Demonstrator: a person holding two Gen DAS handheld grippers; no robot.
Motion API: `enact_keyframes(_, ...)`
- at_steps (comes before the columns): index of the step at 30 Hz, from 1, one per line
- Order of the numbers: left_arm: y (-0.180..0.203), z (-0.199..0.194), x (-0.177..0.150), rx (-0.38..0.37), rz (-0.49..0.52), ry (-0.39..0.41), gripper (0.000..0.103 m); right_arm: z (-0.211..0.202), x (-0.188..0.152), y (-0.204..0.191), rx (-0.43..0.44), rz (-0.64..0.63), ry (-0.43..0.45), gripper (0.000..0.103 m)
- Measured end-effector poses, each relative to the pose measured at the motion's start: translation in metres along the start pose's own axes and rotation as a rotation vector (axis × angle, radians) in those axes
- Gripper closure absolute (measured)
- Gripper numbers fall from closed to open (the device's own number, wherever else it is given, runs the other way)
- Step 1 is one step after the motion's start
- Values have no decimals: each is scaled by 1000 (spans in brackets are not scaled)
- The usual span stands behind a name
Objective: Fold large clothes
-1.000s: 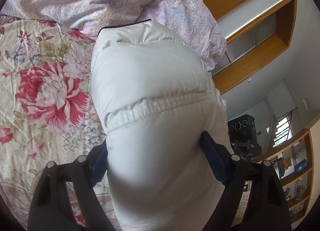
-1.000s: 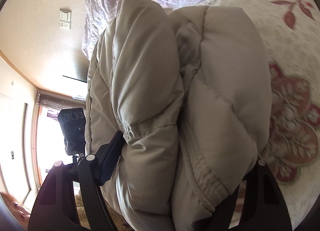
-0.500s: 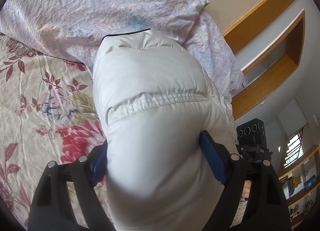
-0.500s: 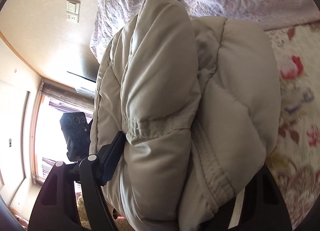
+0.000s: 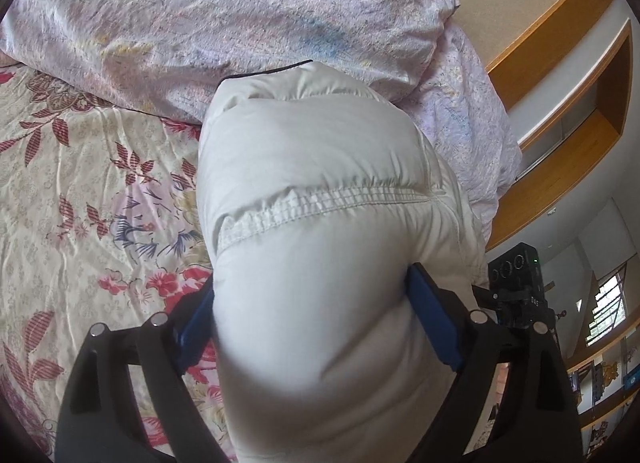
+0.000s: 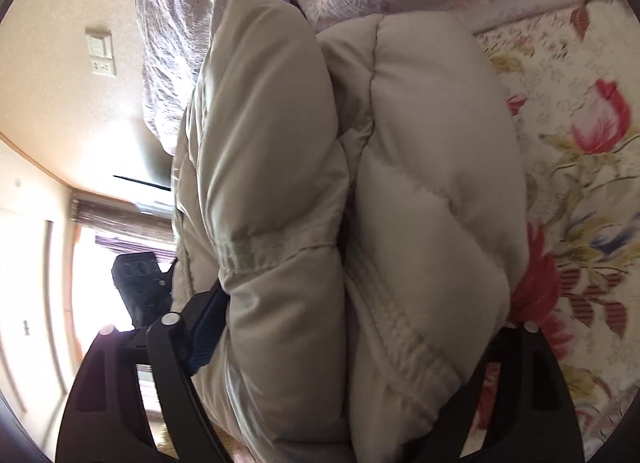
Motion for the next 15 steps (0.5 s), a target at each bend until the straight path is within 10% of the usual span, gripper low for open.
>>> enact_keyframes(15,68,-59,-16,416,303,130,2,-95,-51,-77,-380,-266,367,19)
Point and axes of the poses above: each gripper's, at about its wrist camera, not at the fingertips, and z roughly the way its jaws point, y to its right, x to its top, the point moved 1 cm from there along z, roughly the way its jaws point, and after that the axes turned 4 degrees about z, right-handed, at the moved point
